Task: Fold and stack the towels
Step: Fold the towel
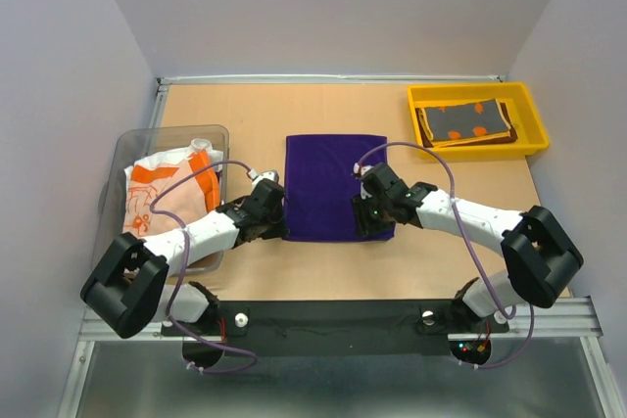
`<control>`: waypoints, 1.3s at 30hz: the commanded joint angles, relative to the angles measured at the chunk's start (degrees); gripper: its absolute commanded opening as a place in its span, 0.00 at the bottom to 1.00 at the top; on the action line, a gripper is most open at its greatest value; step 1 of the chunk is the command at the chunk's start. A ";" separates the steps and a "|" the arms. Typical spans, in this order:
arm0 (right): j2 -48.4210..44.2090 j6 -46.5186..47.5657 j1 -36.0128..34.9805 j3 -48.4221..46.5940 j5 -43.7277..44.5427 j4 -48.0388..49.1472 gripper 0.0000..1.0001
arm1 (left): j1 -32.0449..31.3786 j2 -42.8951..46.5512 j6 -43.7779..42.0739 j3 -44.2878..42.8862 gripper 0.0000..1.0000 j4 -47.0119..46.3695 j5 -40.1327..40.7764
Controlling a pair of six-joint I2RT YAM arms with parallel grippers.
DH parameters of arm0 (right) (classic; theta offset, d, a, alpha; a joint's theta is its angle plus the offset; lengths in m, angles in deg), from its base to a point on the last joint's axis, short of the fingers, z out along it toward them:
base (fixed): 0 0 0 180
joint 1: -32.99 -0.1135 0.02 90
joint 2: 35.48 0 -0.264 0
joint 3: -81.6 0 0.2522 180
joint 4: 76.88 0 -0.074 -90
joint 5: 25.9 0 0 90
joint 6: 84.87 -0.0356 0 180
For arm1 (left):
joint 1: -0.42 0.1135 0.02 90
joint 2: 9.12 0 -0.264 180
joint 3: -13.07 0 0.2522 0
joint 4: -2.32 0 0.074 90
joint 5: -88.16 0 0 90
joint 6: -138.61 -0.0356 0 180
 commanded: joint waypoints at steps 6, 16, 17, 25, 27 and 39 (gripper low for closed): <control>-2.38 -0.46 -0.47 0.65 6.02 3.44 0.45 | -0.52 2.23 -0.67 -1.92 0.01 -0.35 -0.05; -4.05 -2.31 -0.39 3.47 10.08 3.26 0.45 | -0.43 6.63 0.21 -2.89 0.01 4.76 1.09; -4.05 -2.31 -0.39 3.82 10.25 3.26 0.45 | -0.43 6.02 0.30 -2.19 0.01 4.59 0.83; -3.35 -5.47 -0.39 6.01 11.66 3.00 0.45 | -0.43 2.24 0.48 1.15 0.01 2.56 1.79; -3.00 -6.61 -0.39 6.80 12.36 2.48 0.45 | -0.43 1.36 0.48 1.50 0.01 2.39 2.76; -7.04 -11.36 -0.21 8.13 12.63 -4.20 0.43 | -0.43 3.81 0.92 2.12 0.12 4.94 2.50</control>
